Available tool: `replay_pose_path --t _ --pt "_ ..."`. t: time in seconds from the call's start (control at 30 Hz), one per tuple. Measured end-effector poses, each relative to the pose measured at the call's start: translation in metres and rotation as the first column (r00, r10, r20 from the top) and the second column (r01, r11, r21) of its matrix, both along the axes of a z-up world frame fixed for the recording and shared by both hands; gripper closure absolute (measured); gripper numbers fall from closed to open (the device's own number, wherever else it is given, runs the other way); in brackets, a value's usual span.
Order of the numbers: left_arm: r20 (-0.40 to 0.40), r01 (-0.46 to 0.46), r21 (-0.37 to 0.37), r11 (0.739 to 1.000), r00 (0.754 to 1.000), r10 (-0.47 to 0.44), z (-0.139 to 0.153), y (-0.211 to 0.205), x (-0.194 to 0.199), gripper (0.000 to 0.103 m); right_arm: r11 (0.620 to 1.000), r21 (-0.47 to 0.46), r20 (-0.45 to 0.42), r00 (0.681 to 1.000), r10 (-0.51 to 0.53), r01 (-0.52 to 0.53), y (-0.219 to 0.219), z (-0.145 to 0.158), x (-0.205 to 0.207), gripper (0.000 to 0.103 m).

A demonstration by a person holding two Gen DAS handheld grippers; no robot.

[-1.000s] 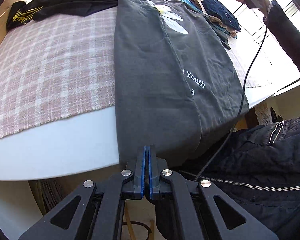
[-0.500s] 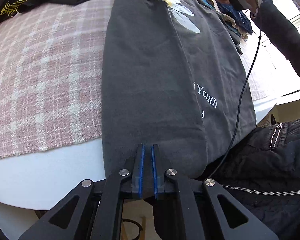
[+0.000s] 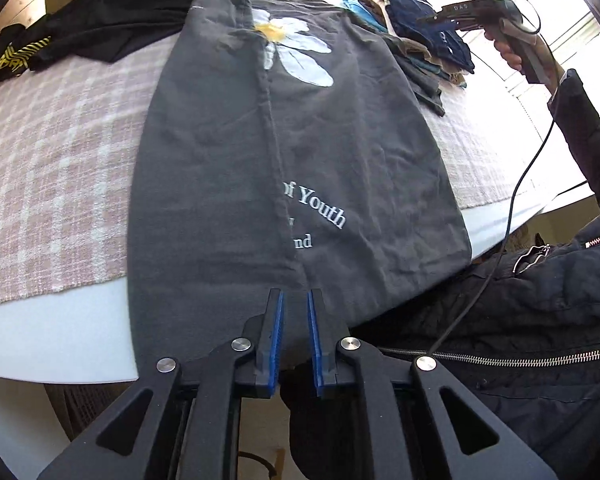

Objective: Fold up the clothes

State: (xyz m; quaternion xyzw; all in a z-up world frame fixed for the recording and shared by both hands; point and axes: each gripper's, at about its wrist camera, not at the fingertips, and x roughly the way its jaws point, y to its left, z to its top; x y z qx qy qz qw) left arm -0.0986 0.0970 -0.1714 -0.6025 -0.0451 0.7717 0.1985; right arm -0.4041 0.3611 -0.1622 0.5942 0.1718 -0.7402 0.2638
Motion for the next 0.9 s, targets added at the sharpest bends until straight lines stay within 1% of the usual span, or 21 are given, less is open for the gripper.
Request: replay_pose_path --t 0.07,0.13,0.23,0.27,0.3,0.33,0.37,0.4,0.47,0.5,0.53,0.63,0.73,0.83,0.87,0.9 --pt "-0.004 0.050 0.003 0.999 0.999 -0.050 0.000 0.018 -0.008 0.092 0.998 0.018 0.019 0.998 -0.059 0.058 0.034 -0.028 0.008 0.060" --pt "-0.007 0.099 0.005 0.995 0.995 -0.099 -0.001 0.036 -0.016 0.092 0.996 0.032 0.039 0.996 -0.081 0.080 0.053 -0.047 0.014 0.060" --pt "-0.023 0.173 0.004 0.985 0.985 -0.173 0.001 0.066 -0.031 0.092 0.994 0.076 -0.021 0.997 -0.079 0.081 0.067 -0.056 0.017 0.060" --pt "-0.037 0.198 0.001 0.980 0.980 -0.197 0.004 0.080 -0.038 0.092 0.994 0.082 -0.038 0.996 -0.075 0.078 0.069 -0.055 0.017 0.060" --pt "-0.051 0.222 -0.003 0.975 0.974 -0.221 0.007 0.094 -0.046 0.092 0.995 0.064 -0.039 0.997 -0.068 0.070 0.071 -0.052 0.018 0.060" --pt "-0.065 0.245 -0.008 0.969 0.967 -0.245 0.010 0.108 -0.054 0.092 0.998 0.031 -0.025 0.999 -0.047 0.048 0.071 -0.048 0.020 0.060" --pt "-0.079 0.269 -0.012 0.963 0.960 -0.269 0.013 0.121 -0.061 0.089 1.000 -0.002 -0.005 1.000 -0.016 0.016 0.069 -0.044 0.024 0.060" --pt "-0.092 0.292 -0.018 0.956 0.952 -0.293 0.016 0.135 -0.069 0.088 1.000 -0.007 -0.004 1.000 0.027 -0.027 0.065 -0.041 0.029 0.060" --pt "-0.113 0.311 -0.008 0.950 0.944 -0.310 0.019 0.157 -0.083 0.088 0.989 0.064 -0.055 0.989 0.140 -0.137 0.053 -0.040 0.043 0.060" --pt "-0.118 0.313 -0.008 0.950 0.943 -0.312 0.017 0.166 -0.090 0.088 0.975 0.117 -0.088 0.976 0.197 -0.187 0.046 -0.043 0.049 0.060" --pt "-0.122 0.313 -0.009 0.950 0.942 -0.312 0.015 0.175 -0.096 0.088 0.964 0.140 -0.094 0.966 0.241 -0.227 0.041 -0.047 0.051 0.060" --pt "-0.099 0.297 -0.028 0.954 0.949 -0.298 0.000 0.193 -0.110 0.088 0.943 0.128 -0.059 0.946 0.318 -0.308 0.036 -0.058 0.051 0.060" --pt "-0.063 0.266 -0.036 0.963 0.961 -0.268 -0.017 0.203 -0.119 0.088 0.933 0.106 -0.032 0.936 0.350 -0.345 0.035 -0.064 0.042 0.060" --pt "-0.033 0.235 -0.052 0.971 0.971 -0.237 -0.029 0.208 -0.123 0.088 0.918 0.092 0.014 0.923 0.386 -0.385 0.037 -0.071 0.036 0.061" --pt "-0.023 0.226 -0.053 0.973 0.974 -0.227 -0.032 0.209 -0.124 0.088 0.914 0.079 0.018 0.918 0.397 -0.397 0.039 -0.072 0.034 0.066" --pt "-0.012 0.216 -0.054 0.975 0.976 -0.217 -0.036 0.209 -0.126 0.087 0.910 0.062 0.026 0.912 0.409 -0.409 0.040 -0.071 0.033 0.077"
